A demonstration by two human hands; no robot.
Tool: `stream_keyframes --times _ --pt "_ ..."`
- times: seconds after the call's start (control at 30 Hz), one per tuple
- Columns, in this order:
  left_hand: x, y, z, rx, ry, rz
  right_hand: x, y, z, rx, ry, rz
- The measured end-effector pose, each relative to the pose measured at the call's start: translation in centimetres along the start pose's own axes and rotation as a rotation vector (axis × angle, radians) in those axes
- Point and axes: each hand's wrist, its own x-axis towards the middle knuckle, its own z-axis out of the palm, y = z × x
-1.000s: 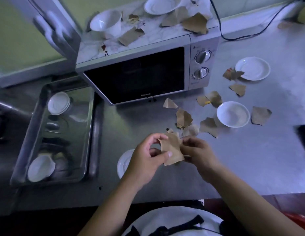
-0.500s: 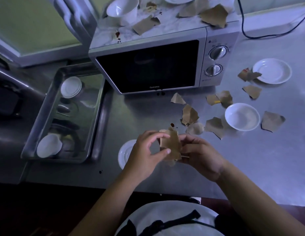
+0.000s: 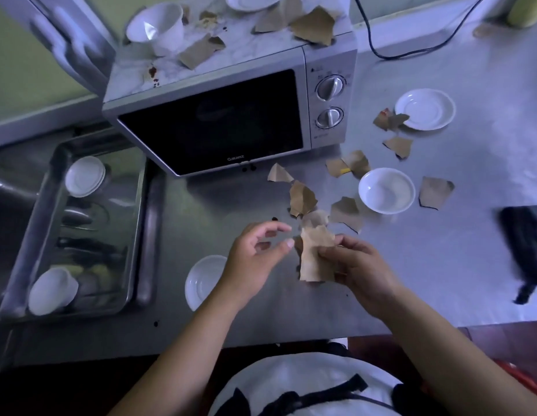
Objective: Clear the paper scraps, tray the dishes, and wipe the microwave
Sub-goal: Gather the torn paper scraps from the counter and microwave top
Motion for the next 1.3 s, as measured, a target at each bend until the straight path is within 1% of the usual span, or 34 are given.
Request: stream_keyframes --times 0.07,0.17,0.27,0.43,0.6,0.73,0.8,0.93,1.03,1.1,1.17,1.2,1.3 --pt "2.4 -0.9 -0.2 -0.039 0.079 -0.07 -0.5 -0.4 -1.1 -0.008 0.072 -0.017" --pt "7.5 -2.8 -0.4 0.085 0.144 -0.134 -1.2 -0.8 -2.9 -0.005 0.196 -0.043" --pt "13.4 -4.8 0.0 0.183 0.173 -0.22 -2.3 -1.1 -4.4 -0.014 0.297 -0.086" --pt "21.2 -6.7 1.6 0.311 0.228 -0.332 -3.8 -1.2 -6.3 0.002 0.413 -0.1" --pt "25.1 -7.5 3.5 0.467 0.332 -0.436 -4.9 -0.8 -7.7 0.002 0.502 -0.104" --pt "26.3 -7.9 4.4 0.505 0.421 -0.475 -5.7 -0.6 -8.5 0.008 0.558 -0.11" --pt "26.4 -7.8 4.4 0.459 0.439 -0.464 -6.0 -0.5 -8.6 0.013 0.575 -0.112" --pt "25.4 -7.6 3.6 0.287 0.421 -0.413 -6.2 -0.3 -9.0 0.018 0.587 -0.103" --pt "22.5 -6.3 3.1 0.058 0.471 -0.376 -6.0 -0.4 -8.8 0.028 0.568 -0.111" --pt "19.4 -4.9 2.8 -0.06 0.488 -0.305 -5.7 -0.6 -8.3 0.046 0.55 -0.123" --pt "15.6 -3.5 2.6 -0.105 0.425 -0.218 -5.2 -0.8 -7.8 0.057 0.53 -0.126" --pt "13.6 -2.6 2.5 -0.128 0.361 -0.19 -4.9 -0.9 -7.5 0.059 0.519 -0.123" --pt "7.9 0.0 2.4 -0.189 0.079 -0.13 -3.6 -1.0 -6.4 0.052 0.469 -0.109"
